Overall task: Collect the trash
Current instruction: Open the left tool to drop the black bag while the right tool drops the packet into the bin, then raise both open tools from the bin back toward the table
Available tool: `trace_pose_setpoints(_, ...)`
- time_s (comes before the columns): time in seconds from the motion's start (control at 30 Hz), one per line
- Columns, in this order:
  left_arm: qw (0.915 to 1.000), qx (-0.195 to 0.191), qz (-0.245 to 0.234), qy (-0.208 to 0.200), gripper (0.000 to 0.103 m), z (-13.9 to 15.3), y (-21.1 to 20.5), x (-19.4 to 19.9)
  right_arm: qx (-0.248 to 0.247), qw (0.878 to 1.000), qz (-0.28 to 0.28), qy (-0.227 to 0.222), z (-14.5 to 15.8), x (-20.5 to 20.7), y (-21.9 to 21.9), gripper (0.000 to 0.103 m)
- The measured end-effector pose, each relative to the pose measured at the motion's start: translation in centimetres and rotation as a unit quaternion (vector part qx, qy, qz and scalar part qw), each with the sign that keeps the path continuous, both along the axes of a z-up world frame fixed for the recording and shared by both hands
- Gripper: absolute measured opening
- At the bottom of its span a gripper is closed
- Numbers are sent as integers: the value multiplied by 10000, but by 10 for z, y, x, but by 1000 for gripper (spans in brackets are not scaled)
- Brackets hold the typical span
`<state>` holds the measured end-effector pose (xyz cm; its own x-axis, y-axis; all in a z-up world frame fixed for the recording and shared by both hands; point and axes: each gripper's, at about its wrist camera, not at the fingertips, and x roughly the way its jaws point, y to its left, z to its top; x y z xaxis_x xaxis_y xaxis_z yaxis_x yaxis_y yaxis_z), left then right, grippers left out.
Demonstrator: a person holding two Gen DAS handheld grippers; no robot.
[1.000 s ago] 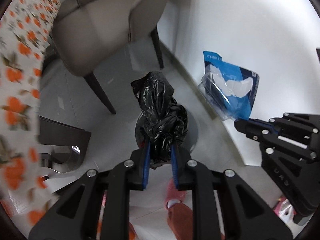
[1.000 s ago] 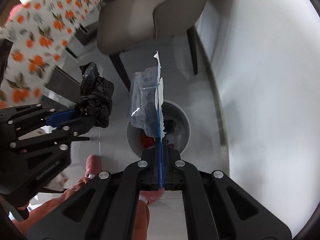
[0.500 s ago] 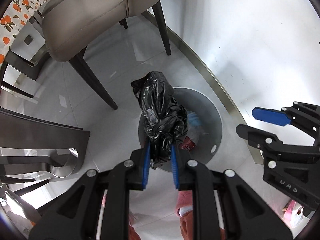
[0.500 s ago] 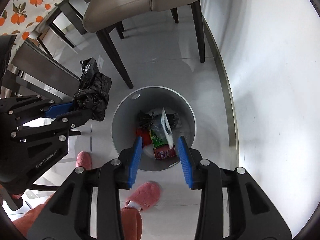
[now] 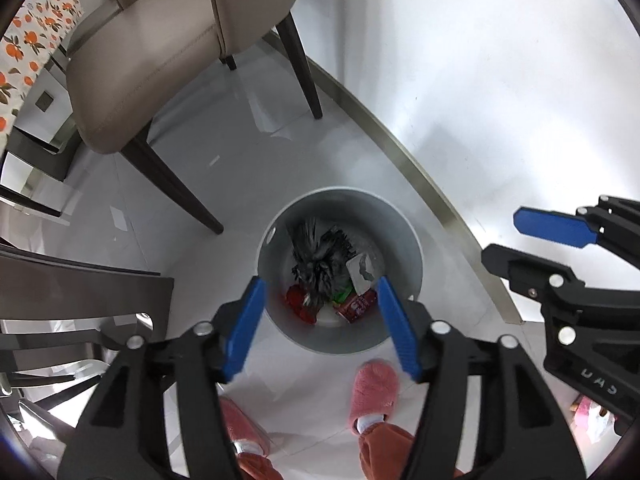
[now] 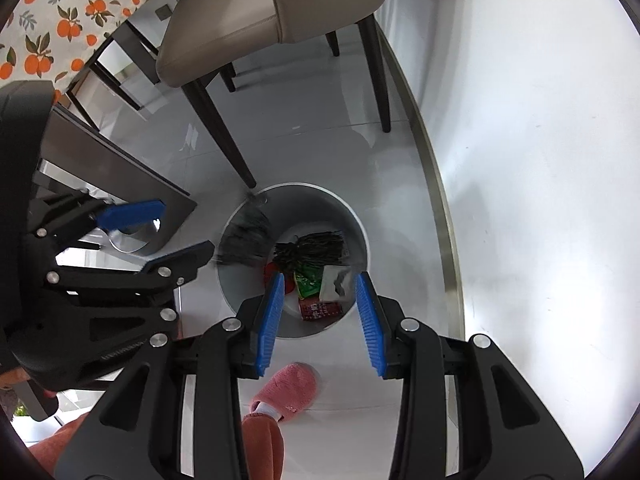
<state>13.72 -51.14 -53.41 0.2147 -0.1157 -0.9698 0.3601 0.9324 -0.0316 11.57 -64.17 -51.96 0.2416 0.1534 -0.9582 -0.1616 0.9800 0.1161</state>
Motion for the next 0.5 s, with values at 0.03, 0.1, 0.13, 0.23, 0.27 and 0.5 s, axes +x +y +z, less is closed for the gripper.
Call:
trace_pose_setpoints(0.03,10000,-6,14,2,62,4,0,1,-11,10000,-14,5,3,0,-1,36)
trace_pose_setpoints(0.1,10000,-56,55,-7,62,15,2,1,-44,10000,-35,-15,13,-1,-3,36)
trace_pose_setpoints(0.13,9999,-101,83,-12,62,23,4,1,-51,10000,-42,-25,17,-1,-4,36)
trace_pose_setpoints(0.23,9997,-177,186,-51,62,47,9,0,-78,9999,-76,-106,38,-3,-4,36)
trace_pose_setpoints(0.27,9995,-208,216,-80,62,59,12,-1,-75,9998,-86,-135,48,-3,-3,36)
trace_pose_setpoints(0.5,9964,-610,253,-524,71,166,40,-12,-58,9986,-80,-527,138,0,22,39)
